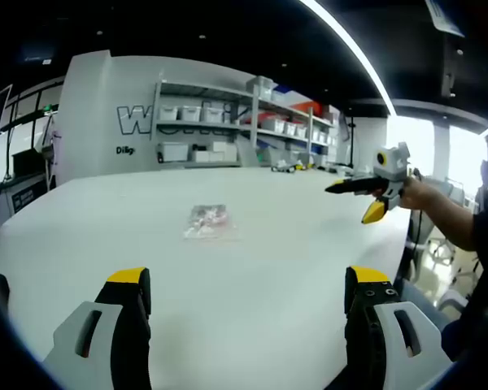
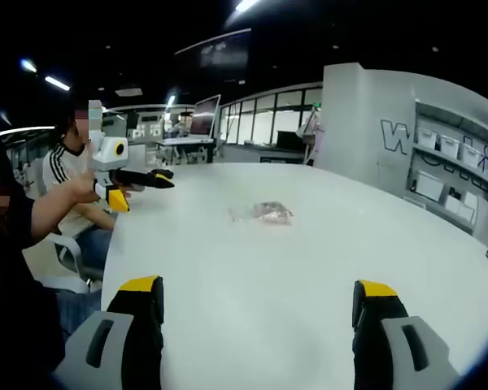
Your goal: Open the resealable bag by pulling the two sides of the seal apart until the entire bag opening is separated and visibly accessible.
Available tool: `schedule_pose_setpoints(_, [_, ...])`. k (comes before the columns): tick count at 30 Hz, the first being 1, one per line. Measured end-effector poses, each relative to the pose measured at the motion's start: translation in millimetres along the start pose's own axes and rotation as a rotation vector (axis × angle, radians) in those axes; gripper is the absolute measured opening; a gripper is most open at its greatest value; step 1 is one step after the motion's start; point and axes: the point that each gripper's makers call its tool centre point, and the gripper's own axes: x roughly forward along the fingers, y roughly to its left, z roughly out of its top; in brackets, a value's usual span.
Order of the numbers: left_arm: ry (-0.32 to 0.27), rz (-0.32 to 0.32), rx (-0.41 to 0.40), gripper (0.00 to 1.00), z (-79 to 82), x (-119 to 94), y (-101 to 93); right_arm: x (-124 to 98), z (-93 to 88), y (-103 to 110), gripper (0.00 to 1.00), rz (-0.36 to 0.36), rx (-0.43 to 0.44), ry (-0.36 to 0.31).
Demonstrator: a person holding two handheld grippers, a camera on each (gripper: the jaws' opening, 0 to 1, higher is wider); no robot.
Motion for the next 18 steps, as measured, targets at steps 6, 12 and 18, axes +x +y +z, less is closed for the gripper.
schedule_pose_setpoints(6, [0.000, 0.001, 0.000, 0.99, 0.3, -0.3, 1.5, 0.5, 0.0, -0.3, 0.98, -0.001, -0.001, 0.001])
schedule_pose_setpoints(12, [0.004, 0.000, 0.000, 0.99, -1.0, 0.3, 1.5, 0.6, -1.2, 0.1, 0.98, 0.001, -0.003, 0.005])
schedule_pose_setpoints(18, [0.002, 0.000, 0.000, 0.99, 0.1, 0.1, 1.3, 1.1, -0.9, -0.8, 0.98, 0.001, -0.002, 0.005])
